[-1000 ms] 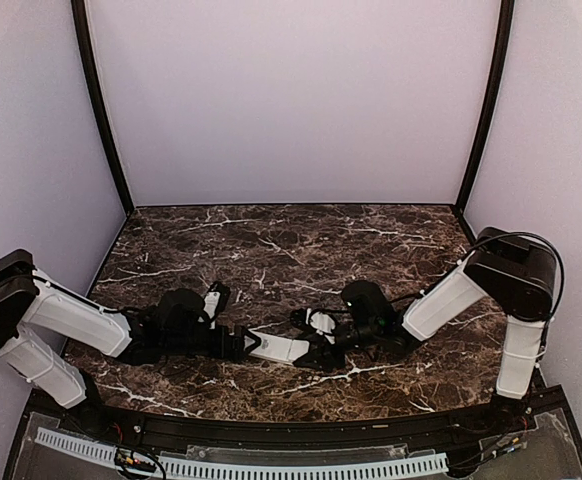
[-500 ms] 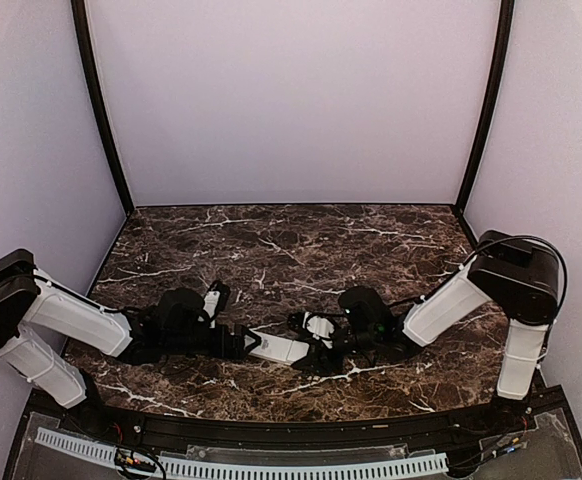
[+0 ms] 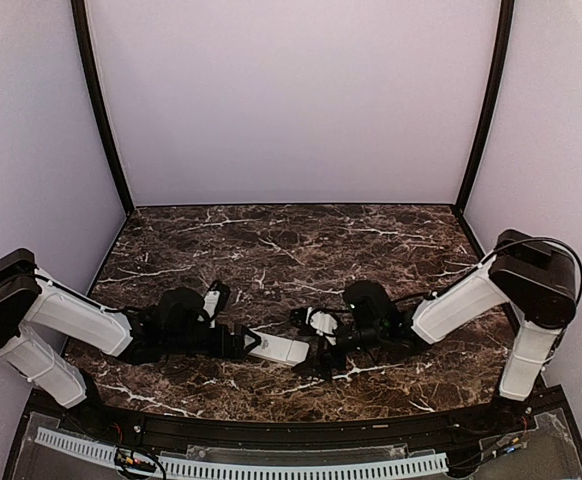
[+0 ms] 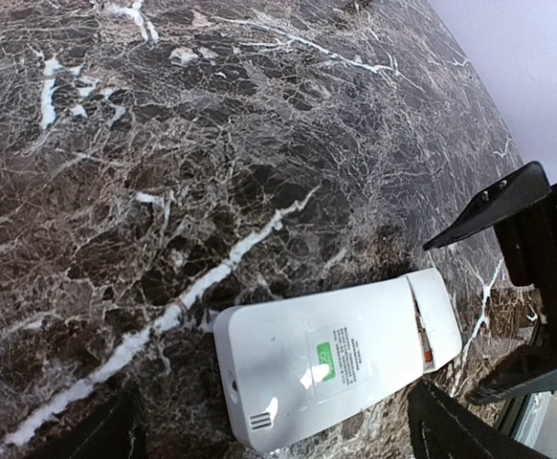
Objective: Load the batteries into the remote control
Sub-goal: Place the battery cover on the remote control without the battery cover, then press the battery cover on the remote control without the battery cover.
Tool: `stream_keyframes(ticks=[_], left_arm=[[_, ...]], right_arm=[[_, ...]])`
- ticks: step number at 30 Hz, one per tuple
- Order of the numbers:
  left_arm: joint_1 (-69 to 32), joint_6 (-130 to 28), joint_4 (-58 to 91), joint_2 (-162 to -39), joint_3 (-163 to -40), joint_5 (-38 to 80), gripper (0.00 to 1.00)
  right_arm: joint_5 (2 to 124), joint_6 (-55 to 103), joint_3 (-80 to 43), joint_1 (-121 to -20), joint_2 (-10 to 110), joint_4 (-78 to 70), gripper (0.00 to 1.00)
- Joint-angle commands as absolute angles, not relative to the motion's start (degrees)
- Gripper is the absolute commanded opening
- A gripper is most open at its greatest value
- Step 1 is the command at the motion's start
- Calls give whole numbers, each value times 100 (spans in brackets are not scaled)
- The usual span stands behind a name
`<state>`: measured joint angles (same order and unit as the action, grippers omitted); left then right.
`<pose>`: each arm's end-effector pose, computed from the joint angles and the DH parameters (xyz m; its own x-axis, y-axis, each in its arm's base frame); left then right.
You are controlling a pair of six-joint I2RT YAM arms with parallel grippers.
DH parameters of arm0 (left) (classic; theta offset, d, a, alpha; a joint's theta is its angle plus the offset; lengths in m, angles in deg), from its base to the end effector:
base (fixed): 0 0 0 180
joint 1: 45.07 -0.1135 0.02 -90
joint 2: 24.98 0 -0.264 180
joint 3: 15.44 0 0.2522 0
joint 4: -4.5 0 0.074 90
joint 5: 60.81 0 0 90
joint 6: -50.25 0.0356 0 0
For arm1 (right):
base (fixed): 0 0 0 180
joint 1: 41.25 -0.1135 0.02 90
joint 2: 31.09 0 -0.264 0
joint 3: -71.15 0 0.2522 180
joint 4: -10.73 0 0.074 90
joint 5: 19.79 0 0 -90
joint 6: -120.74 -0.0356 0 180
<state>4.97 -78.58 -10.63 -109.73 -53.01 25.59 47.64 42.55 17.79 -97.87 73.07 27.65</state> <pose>0.1653 -0.2008 0.1333 -0.7666 -0.0595 -0.6394 0.4089 0.7226 -0.5574 0.1716 0.2853 0.1145 -0.1065 -0.5052 -0.8564 -0.9891 0.1416 0.0395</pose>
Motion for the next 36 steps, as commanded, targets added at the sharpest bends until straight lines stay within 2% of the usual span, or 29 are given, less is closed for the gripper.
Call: stream_keyframes(ticks=[1,6,10,14,15,16,20,23,36], left_arm=[[459,-7866,-1128,-10968,-5179,2524,94],[458,-7872,-1138,-10931,-5150,2529,94],[456,-7884,-1136,-10878,-5114,2539,94],[457,-7886,-1080,-10828,-5138,2552,94],[456,-7897,-1036,-10825,-5150,2564,94],[457,-7905,-940,-10811,-5169,2604,94],[455,-8012,-494,-10760,-5275,2824,94],[457,-8046,-259,-10730,-5333,2849,93],[457,-8076,-175,-10674,-5275,2811,93]], right_arm=[[4558,4307,1854,-9733,6649,2692,99],[4551,4089,1945,-9521,5963,2708,99],[5458,3036,2224,-9306,5403,3596,99],[5332,2525,2058,-9042,5055,3267,98],[5145,2560,1926,-9021,5060,3050,91],[5087,2478,1744,-9021,5101,2737,80],[5367,1909,1031,-9145,5558,1237,26],[5478,1629,714,-9455,5985,431,0],[5402,894,638,-10054,7133,342,0]])
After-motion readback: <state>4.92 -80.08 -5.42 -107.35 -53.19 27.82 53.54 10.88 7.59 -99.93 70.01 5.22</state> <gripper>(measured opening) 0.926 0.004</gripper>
